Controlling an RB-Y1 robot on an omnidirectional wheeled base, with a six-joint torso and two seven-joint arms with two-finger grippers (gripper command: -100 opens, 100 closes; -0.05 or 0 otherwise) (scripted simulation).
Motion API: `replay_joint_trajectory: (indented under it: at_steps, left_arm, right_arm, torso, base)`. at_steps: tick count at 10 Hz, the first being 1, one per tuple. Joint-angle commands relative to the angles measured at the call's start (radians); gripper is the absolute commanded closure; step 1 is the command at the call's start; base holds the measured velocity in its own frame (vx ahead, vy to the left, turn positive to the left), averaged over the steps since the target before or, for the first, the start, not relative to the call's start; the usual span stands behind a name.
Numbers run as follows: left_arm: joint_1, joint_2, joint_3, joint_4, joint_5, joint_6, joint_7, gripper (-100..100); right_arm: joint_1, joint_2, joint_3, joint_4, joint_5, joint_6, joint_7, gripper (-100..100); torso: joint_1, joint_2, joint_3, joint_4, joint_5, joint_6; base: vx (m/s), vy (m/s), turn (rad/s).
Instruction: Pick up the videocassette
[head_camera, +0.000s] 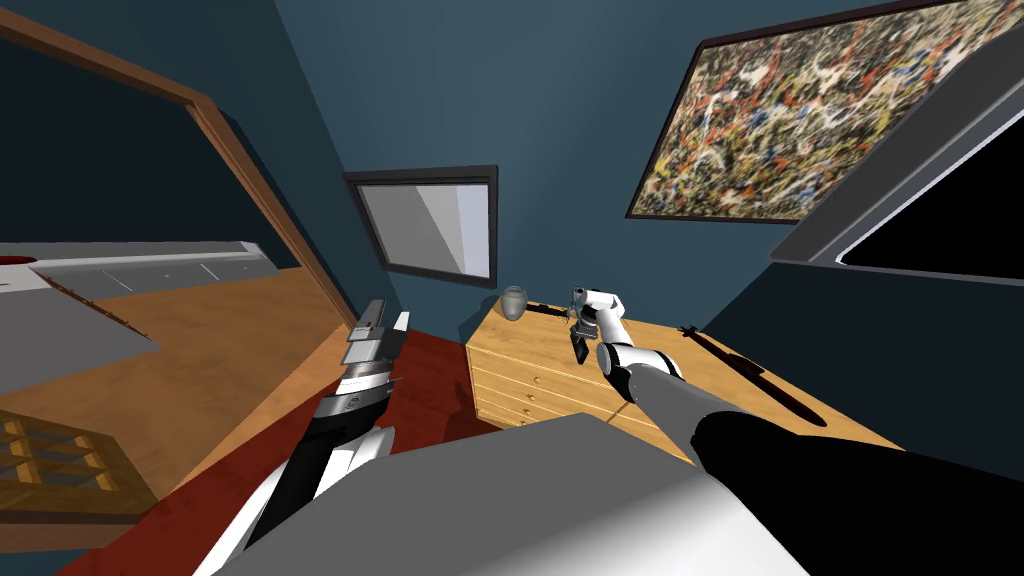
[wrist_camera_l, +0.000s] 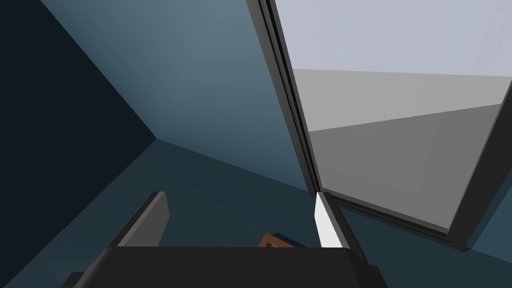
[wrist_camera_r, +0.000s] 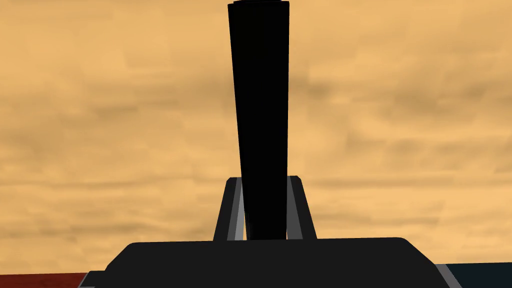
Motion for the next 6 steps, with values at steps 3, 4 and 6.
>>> replay_joint_trajectory:
  at_steps: [3, 4, 6]
  left_arm:
    - [0.0, 0.0, 0.0, 0.0, 0.0, 0.0, 0.0, 0]
    - [0.0, 0.0, 0.0, 0.0, 0.0, 0.0, 0.0, 0]
    - [0.0, 0.0, 0.0, 0.0, 0.0, 0.0, 0.0, 0]
  right_arm:
    - [-0.019, -0.014, 0.001, -0.021, -0.003, 0.042, -0.013, 100]
    - [-0.025, -0.017, 0.002, -0.027, -0.004, 0.055, -0.017, 100]
    - [-0.022, -0.018, 0.001, -0.024, -0.005, 0.049, -0.013, 0]
  torso:
    - [0.0, 0.0, 0.0, 0.001, 0.001, -0.001]
    - [-0.001, 0.001, 0.001, 0.001, 0.0, -0.001]
    - [0.0, 0.001, 0.001, 0.001, 0.0, 0.0]
  base:
    - [-0.009, -0.013, 0.046]
    - [-0.013, -0.018, 0.052]
    - [-0.002, -0.004, 0.006]
